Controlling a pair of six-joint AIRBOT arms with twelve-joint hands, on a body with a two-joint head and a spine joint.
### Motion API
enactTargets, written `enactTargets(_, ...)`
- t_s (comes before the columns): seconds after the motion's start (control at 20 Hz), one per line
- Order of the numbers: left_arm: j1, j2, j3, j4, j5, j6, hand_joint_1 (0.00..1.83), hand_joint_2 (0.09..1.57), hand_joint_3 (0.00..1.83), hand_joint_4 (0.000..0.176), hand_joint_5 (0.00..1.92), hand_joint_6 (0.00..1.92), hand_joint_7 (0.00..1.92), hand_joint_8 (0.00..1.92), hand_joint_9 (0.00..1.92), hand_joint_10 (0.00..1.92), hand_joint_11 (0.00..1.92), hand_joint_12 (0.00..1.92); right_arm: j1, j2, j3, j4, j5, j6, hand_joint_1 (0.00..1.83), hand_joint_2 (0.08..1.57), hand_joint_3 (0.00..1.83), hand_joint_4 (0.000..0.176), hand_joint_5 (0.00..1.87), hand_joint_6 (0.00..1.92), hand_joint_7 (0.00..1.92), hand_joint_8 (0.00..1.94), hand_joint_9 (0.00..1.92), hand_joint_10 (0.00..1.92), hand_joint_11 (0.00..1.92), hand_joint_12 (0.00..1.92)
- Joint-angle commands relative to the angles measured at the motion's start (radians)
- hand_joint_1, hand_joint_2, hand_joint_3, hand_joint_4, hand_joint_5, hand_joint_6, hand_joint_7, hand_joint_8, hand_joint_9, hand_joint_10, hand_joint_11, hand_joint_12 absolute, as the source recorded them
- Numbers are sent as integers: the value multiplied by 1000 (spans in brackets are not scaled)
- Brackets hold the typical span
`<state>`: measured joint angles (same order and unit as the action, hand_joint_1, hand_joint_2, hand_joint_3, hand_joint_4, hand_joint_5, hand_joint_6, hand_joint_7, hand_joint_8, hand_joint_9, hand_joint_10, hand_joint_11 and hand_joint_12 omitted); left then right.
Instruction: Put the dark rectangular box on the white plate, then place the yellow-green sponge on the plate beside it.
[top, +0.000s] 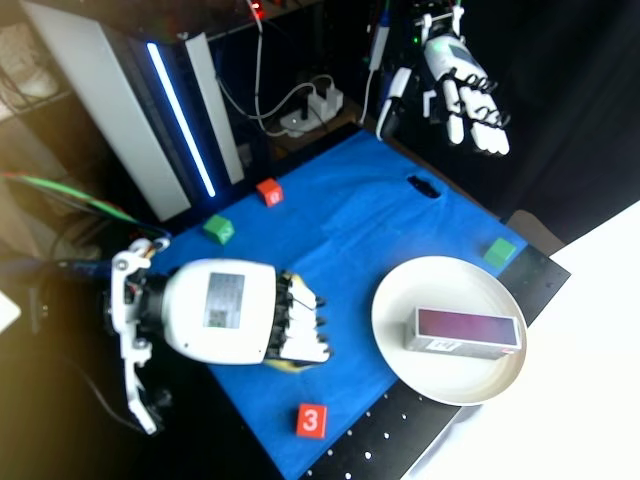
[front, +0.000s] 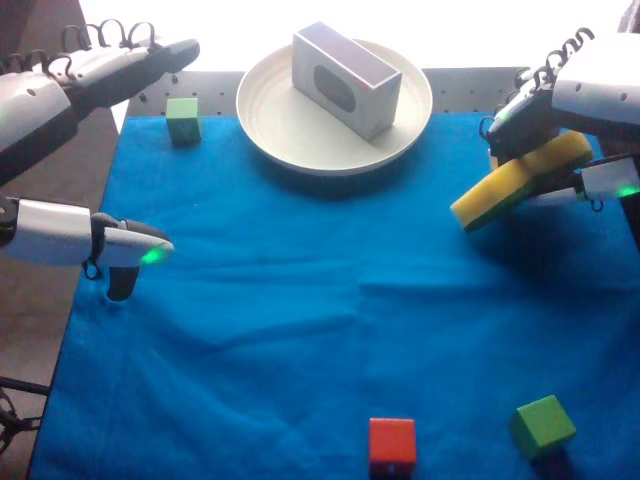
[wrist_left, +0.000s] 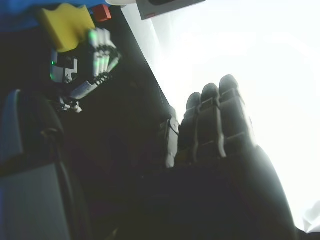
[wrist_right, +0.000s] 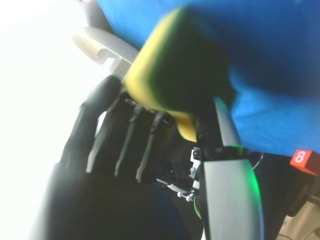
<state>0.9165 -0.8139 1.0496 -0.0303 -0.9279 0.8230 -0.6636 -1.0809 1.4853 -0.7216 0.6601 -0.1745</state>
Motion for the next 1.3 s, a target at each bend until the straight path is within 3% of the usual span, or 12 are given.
enactTargets(0.0,-5,-2,0,-18,-129,-6,858,851,5,146,20,0,0,0,0,0,2,1,16,-3,2,50,81,1,1212,1144,2,0,865,1101,981,1104,830,1146,688,1584)
enactTargets(0.1,-4,-2,0,-19,-131,-6,842,856,6,130,25,2,0,0,0,0,15,7,16,-4,2,67,82,1,1214,1153,0,0,854,1095,964,1158,820,1192,716,1571)
enactTargets(0.25,-1,-2,-1,-22,-135,-8,869,865,7,149,22,1,0,0,0,0,2,2,16,-4,2,124,93,1,1224,1126,0,0,893,1037,1040,1032,949,1006,777,1462)
enactTargets(0.45,0,-4,-3,-28,-147,-9,857,864,4,140,29,3,0,0,0,0,32,15,16,-7,2,247,188,1,1246,1107,0,0,945,919,1062,1018,961,933,722,1465)
enactTargets(0.6,0,-6,-2,-29,-146,-9,830,841,0,147,2,0,0,0,0,0,28,15,16,-57,23,333,266,1,1250,1077,0,0,971,951,1163,753,1070,695,859,1249)
enactTargets(0.75,0,-14,2,-29,-149,-9,836,829,0,133,0,0,0,0,0,0,54,29,16,-126,56,417,303,1,1228,1100,4,13,997,906,1022,1005,925,923,759,1468)
enactTargets(0.8,0,-18,3,-29,-151,-9,834,832,0,134,0,0,0,0,0,0,44,25,16,-148,72,438,305,1,1226,1101,0,21,990,932,1030,982,910,954,761,1468)
enactTargets(0.85,0,-21,4,-29,-151,-9,848,832,0,132,0,0,0,0,0,0,18,14,17,-170,88,453,305,1,1241,1086,0,0,961,1005,1131,788,983,857,816,1304)
enactTargets(0.9,0,-27,8,-29,-149,-9,847,830,0,127,1,0,0,0,0,0,17,14,22,-191,106,472,305,1,1250,1071,0,0,978,971,1184,696,1042,738,858,1217)
enactTargets(1.05,-1,-32,12,-29,-148,-11,854,857,7,115,22,8,0,0,0,0,21,17,54,-245,153,505,305,1,1241,1077,0,2,1021,872,1097,894,1012,851,798,1403)
enactTargets(1.15,-1,-34,13,-29,-143,-13,848,863,8,109,24,7,0,0,0,0,34,24,72,-280,183,530,304,1,1242,1073,0,16,1010,954,1134,759,996,793,771,1285)
enactTargets(1.25,-1,-40,18,-28,-140,-16,839,855,3,130,18,2,0,0,0,0,18,19,89,-312,209,558,302,1,1233,1083,1,27,993,994,1101,793,986,702,753,1288)
